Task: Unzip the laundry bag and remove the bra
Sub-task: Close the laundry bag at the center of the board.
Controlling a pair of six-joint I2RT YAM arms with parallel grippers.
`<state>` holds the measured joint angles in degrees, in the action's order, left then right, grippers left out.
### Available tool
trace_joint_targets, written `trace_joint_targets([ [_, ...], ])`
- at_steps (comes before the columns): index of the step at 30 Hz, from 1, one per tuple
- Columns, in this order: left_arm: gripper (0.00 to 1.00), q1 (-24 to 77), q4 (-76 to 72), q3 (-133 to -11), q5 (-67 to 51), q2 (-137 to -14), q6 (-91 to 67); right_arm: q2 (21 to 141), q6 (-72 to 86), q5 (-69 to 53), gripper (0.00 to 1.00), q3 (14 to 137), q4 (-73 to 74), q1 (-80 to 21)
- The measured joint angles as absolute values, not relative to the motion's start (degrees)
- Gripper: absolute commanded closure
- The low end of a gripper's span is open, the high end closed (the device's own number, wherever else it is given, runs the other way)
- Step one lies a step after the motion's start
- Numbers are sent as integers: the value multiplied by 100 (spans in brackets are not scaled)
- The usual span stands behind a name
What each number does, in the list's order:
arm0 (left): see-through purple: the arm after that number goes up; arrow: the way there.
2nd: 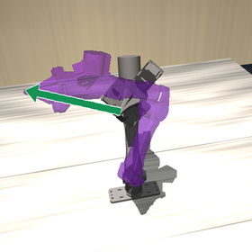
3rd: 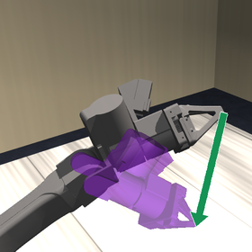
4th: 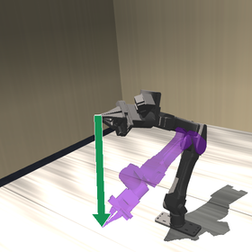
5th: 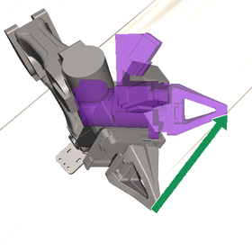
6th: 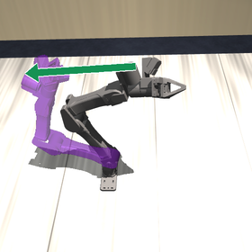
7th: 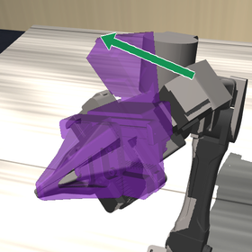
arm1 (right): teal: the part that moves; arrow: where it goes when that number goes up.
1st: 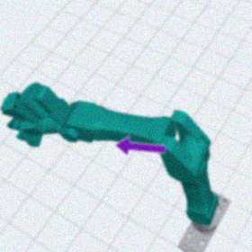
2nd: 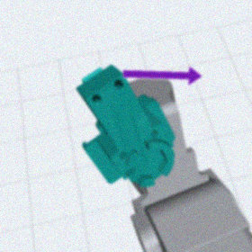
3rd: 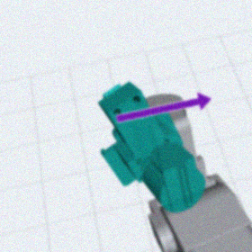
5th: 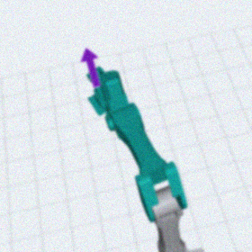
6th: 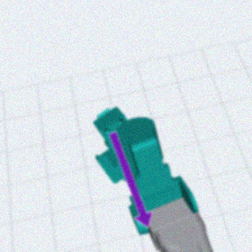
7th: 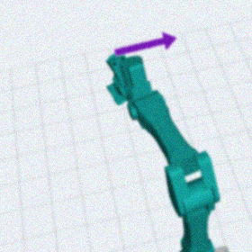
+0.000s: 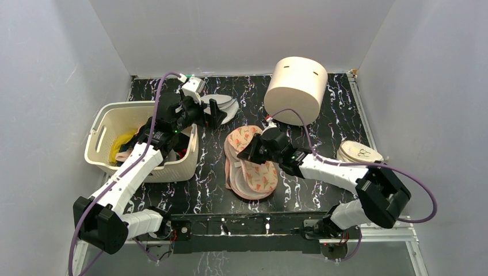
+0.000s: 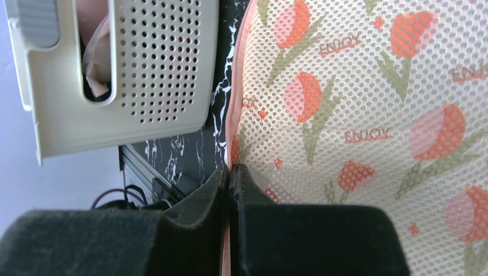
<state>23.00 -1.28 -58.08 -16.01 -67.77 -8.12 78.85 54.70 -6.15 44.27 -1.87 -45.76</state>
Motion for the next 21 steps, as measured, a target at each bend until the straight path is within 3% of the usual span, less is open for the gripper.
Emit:
trace_joint_targets([
  [16, 2, 2300, -128, -5808, -1544, -6777, -788, 8967, 6591, 294, 97, 3791, -2086, -5181],
  [21, 2, 2300, -126, -5808, -1540, -6777, -779, 9539, 6770, 462, 89, 3533, -2917, -5369],
])
